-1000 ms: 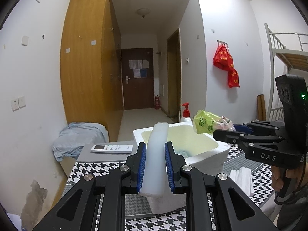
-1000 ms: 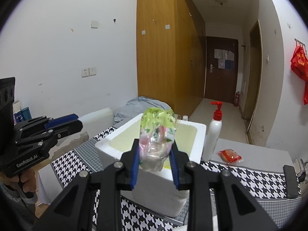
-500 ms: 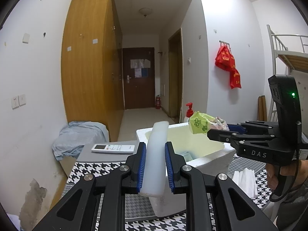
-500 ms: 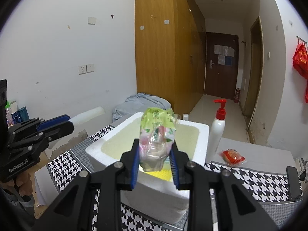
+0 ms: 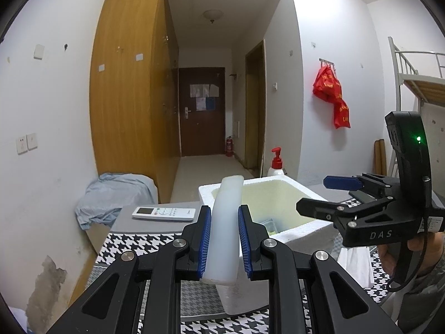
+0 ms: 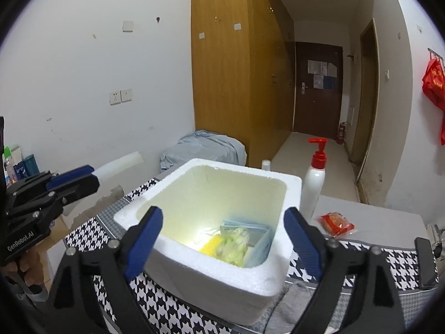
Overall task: Organize soft objects
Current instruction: 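Lower the left tool into the foam box and release the foam stick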
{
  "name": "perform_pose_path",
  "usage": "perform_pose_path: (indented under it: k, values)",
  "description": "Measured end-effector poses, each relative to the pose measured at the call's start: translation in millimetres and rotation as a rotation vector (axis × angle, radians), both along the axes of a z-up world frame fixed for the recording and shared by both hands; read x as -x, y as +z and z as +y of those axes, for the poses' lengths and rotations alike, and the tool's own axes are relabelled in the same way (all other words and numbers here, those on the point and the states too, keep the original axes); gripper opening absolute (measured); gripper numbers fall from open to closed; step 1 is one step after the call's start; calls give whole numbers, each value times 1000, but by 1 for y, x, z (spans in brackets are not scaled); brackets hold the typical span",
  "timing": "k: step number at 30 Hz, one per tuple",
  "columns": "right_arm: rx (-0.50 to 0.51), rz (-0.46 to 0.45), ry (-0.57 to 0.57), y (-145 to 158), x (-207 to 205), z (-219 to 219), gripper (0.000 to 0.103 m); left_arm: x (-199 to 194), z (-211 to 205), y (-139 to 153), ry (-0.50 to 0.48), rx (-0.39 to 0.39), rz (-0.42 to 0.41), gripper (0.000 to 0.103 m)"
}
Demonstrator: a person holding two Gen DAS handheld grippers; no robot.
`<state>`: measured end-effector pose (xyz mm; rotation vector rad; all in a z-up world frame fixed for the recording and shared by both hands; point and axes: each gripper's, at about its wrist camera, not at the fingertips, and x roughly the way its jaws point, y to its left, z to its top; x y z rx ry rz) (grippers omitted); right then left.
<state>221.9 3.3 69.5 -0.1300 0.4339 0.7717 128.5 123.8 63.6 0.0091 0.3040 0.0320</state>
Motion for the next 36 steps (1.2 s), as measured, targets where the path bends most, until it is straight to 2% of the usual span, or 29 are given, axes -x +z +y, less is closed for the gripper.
perform_pose_path:
  k: [10,16,17,36]
  values:
    - [-9,-15,-24,1,4,-15,94,-7,-6,2,-15,-13,1,22]
    - [-8,-15,-51,0,4,-32,99,-14,-14,0,-35,-15,8,22]
    - [-10,-20,-60,0,5,-35,103,-16,-16,0,-39,-13,9,22]
    - [-1,-22,-197,-11,9,-87,103,-51,-47,-3,-122,-17,42,22]
